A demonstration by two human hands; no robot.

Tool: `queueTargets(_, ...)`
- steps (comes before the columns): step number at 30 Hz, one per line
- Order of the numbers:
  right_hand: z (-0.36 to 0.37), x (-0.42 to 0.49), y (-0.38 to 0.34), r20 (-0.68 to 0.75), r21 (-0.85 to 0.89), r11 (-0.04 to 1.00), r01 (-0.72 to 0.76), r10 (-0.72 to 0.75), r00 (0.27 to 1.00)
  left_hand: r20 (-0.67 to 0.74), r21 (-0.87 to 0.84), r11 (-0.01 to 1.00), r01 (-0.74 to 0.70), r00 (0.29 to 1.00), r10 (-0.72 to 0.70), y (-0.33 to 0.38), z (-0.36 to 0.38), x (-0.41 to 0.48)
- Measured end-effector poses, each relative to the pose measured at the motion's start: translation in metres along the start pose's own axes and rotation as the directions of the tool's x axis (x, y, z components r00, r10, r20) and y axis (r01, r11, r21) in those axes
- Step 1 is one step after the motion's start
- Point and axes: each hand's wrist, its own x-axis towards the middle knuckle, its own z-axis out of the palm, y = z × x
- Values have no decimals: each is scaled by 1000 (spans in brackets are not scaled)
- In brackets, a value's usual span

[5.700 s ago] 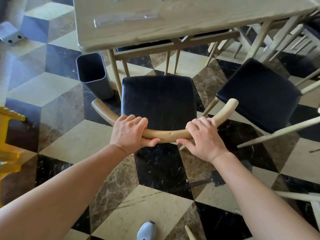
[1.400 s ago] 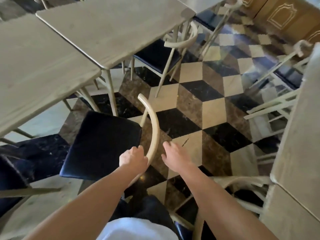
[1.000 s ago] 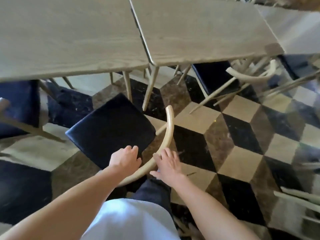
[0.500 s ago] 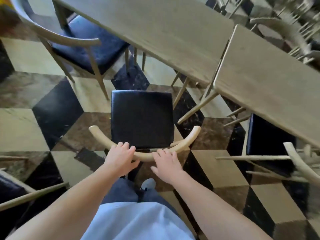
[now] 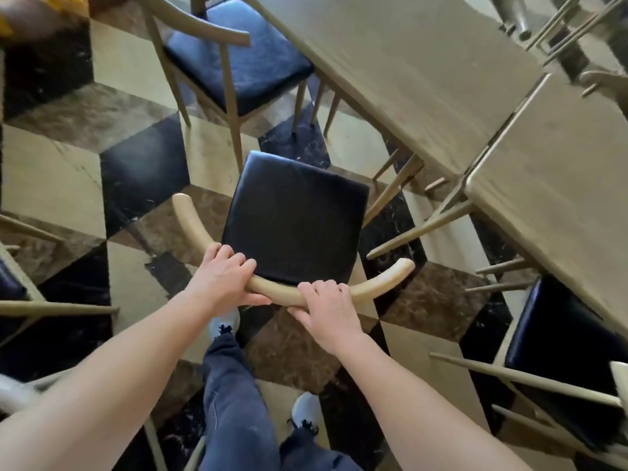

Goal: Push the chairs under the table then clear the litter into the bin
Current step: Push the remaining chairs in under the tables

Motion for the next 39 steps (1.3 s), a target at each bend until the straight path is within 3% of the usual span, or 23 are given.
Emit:
queueTargets(5, 17, 3, 3, -137, -34, 999, -31, 27, 990, -30, -48, 999, 22, 999, -23, 0, 15, 6)
queueTargets(9, 23, 1, 8, -222, -51, 998, -25, 13, 975, -145, -58, 998, -23, 989, 15, 3, 22, 6)
queueTargets(11, 25, 0, 7, -262, -11, 999, -38, 33, 965, -93, -58, 998, -25, 996, 20, 2, 16, 9)
queueTargets(13, 25, 2, 4, -267, 14, 999, -49, 51, 962, -14, -55, 998, -8, 1000, 7, -1, 9, 9)
queueTargets(25, 15, 47, -24, -305, 107, 985, -133, 160, 939, 65, 3, 998, -69, 996, 68, -55, -16, 46)
queueTargets(39, -11, 134, -1, -319, 131, 961, -243, 273, 908, 52, 9, 982, -186, 981, 186, -97, -59, 148)
